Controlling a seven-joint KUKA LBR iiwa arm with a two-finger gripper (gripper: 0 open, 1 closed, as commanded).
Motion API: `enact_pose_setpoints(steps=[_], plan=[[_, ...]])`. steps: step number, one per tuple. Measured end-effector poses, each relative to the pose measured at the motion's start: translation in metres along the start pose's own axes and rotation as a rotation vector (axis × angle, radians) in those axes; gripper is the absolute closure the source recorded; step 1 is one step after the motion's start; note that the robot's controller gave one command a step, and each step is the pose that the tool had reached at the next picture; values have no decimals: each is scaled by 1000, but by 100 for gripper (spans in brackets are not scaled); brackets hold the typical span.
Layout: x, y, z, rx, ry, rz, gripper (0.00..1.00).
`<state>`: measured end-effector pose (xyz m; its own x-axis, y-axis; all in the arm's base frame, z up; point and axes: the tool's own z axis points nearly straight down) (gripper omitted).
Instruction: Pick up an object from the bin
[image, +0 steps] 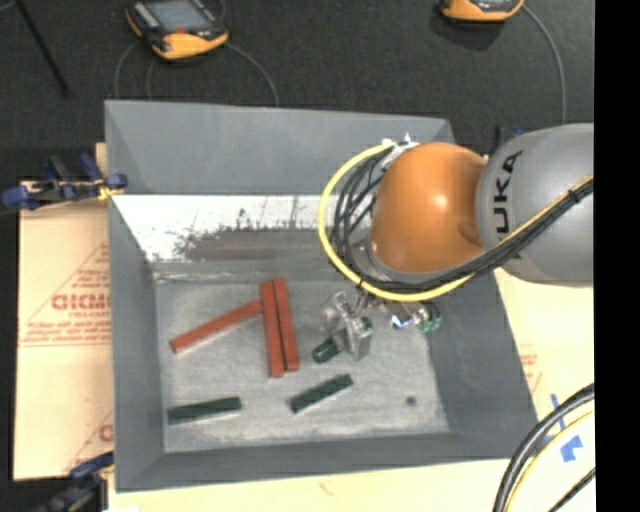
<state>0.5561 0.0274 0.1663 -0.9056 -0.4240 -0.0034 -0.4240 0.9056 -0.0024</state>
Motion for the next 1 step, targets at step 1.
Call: enact_pose_setpoints(steps=[1], plan=[[-4,15,-4,-1,1,-83,100]])
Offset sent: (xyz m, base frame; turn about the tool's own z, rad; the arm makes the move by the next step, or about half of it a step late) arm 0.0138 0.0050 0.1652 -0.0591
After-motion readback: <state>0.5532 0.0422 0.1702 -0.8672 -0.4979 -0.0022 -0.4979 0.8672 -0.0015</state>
